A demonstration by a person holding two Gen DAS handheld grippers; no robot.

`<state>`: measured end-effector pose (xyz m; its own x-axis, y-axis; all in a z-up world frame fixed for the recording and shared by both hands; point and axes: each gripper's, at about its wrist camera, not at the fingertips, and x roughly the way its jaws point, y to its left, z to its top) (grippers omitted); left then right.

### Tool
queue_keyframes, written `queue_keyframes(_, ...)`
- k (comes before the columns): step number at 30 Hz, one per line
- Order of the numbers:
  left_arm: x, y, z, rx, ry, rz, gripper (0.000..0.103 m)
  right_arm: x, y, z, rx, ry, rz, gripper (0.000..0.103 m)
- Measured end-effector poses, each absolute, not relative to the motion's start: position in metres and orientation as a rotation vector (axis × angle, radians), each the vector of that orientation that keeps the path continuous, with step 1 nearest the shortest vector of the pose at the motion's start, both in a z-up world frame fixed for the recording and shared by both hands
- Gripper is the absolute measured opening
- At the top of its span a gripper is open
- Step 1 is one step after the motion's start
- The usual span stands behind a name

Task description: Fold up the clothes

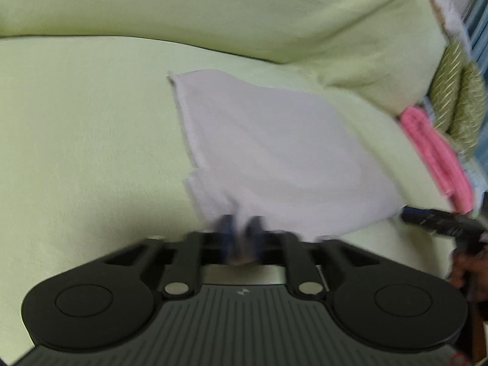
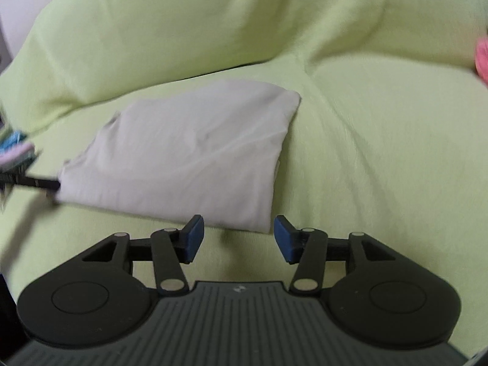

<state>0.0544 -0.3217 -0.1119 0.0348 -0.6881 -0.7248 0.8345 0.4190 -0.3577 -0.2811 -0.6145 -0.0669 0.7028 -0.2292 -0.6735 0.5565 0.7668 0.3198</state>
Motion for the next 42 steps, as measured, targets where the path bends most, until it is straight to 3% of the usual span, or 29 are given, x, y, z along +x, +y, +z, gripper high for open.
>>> queue_keyframes(2, 0.054, -0.319, -0.108, 0.225, 0.976, -1.186, 0.004, -0.281, -0.615, -0.074, 0.544, 0.679, -0.504, 0.036)
queue_keyframes(6, 0.049, -0.319, -0.09, 0.356, 0.927, -1.191, 0.004, -0.287, -0.608, -0.078, 0.476, 0.744, -0.621, 0.036)
queue_keyframes(11, 0.051, -0.336, -0.05, 0.528, 0.819, -1.225, 0.005, -0.313, -0.599, -0.065, 0.571, 0.645, -0.594, 0.042)
queue_keyframes(15, 0.053, -0.393, -0.021, 0.664, 0.724, -1.33, 0.044, -0.317, -0.591, -0.066, 0.683, 0.574, -0.549, 0.05)
queue_keyframes(24, 0.02, -0.586, -0.038, 0.958, 0.562, -1.653, 0.057, -0.309, -0.585, -0.082, 0.797, 0.501, -0.494, 0.058)
queue_keyframes(29, 0.027, -0.651, -0.078, 1.042, 0.603, -1.69, 0.057, -0.303, -0.581, -0.087, 0.759, 0.51, -0.461, 0.06)
queue_keyframes(36, 0.034, -0.677, -0.1, 1.095, 0.753, -1.722, 0.056, -0.299, -0.587, -0.087, 0.816, 0.483, -0.447, 0.061)
queue_keyframes(38, 0.03, -0.678, -0.097, 1.124, 0.768, -1.732, 0.047, -0.3, -0.589, -0.089, 0.89, 0.452, -0.432, 0.061)
queue_keyframes(40, 0.023, -0.677, -0.094, 1.141, 0.784, -1.764, 0.007, -0.301, -0.591, -0.093, 0.965, 0.421, -0.42, 0.061)
queue_keyframes(42, 0.017, -0.672, -0.093, 1.16, 0.752, -1.769, 0.007, -0.302, -0.591, -0.098, 1.043, 0.389, -0.417, 0.063)
